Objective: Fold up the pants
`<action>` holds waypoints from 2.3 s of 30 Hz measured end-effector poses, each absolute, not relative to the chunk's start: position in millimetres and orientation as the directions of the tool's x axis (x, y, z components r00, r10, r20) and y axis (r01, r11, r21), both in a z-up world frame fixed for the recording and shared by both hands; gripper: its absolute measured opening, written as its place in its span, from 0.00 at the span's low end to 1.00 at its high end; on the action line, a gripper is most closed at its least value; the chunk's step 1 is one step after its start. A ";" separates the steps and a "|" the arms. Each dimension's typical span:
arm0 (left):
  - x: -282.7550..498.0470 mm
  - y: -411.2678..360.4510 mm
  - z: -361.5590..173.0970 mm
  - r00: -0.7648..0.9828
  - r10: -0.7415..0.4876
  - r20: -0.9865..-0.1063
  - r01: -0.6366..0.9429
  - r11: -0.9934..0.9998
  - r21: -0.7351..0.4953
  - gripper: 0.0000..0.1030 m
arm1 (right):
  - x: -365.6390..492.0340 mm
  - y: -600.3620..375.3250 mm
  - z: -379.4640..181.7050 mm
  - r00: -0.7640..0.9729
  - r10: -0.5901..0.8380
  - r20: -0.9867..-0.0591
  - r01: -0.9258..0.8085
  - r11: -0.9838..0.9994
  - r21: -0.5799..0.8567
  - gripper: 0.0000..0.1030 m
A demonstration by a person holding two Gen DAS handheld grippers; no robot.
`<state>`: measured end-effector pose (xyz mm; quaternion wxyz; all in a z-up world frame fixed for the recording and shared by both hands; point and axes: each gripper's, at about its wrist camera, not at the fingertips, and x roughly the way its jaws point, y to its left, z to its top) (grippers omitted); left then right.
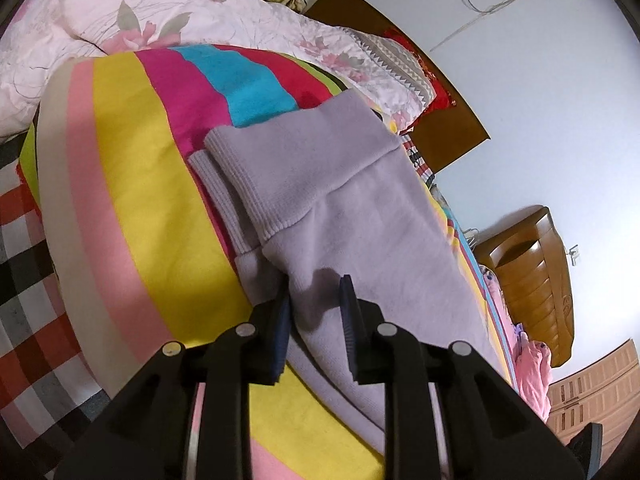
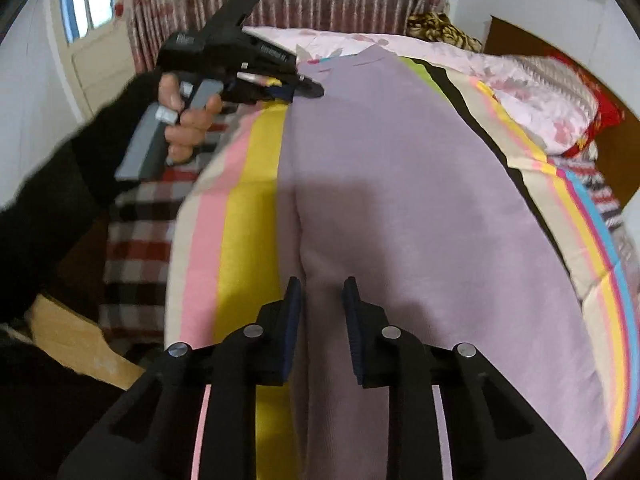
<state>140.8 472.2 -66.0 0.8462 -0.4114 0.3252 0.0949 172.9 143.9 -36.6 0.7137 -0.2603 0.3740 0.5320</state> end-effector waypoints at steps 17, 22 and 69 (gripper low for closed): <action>147.8 472.7 -69.0 0.757 -0.095 -0.646 -0.447 0.647 -0.618 0.20 | 162.3 152.1 -41.5 0.234 0.507 -0.830 -0.953 0.289 -0.092 0.13; 146.0 466.8 -54.5 0.757 -0.039 -0.652 -0.453 0.688 -0.567 0.02 | 165.2 144.7 -28.7 0.248 0.546 -0.801 -0.946 0.314 -0.079 0.04; 255.9 192.8 -44.2 0.574 -0.008 -0.819 -0.030 0.999 -0.030 0.98 | 255.1 -95.0 -51.3 0.467 0.225 -0.855 -0.425 0.905 0.006 0.85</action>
